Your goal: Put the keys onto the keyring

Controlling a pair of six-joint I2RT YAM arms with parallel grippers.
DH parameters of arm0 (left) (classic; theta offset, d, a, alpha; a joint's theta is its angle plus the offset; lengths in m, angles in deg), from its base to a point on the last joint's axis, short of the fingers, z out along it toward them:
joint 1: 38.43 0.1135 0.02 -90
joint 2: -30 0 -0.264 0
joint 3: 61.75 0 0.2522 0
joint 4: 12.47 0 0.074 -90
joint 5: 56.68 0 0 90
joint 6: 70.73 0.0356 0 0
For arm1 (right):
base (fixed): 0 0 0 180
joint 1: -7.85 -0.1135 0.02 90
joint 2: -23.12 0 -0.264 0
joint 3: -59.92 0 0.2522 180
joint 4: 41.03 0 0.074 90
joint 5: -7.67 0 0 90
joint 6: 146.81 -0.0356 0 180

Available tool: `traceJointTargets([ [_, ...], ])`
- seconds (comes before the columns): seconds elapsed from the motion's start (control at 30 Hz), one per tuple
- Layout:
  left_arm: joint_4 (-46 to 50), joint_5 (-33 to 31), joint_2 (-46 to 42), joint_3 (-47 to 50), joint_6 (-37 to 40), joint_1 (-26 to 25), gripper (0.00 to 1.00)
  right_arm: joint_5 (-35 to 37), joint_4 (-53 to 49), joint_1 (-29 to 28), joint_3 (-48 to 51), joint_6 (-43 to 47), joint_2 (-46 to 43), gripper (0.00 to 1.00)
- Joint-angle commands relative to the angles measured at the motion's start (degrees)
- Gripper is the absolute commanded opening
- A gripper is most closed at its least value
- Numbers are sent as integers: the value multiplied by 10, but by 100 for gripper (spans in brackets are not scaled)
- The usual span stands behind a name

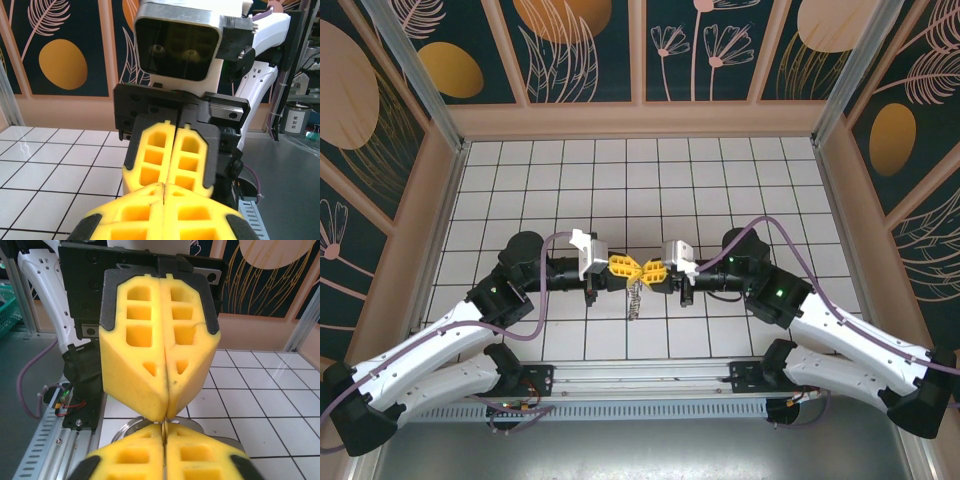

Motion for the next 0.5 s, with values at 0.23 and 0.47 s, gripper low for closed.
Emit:
traceJointTargets([
  [0.23,215,-81,24,-93,87,0,15,71,-90,0,-55,51,10,0],
  [0.47,363,-98,61,-170,140,0,24,90,-190,-15,-111,83,41,0],
])
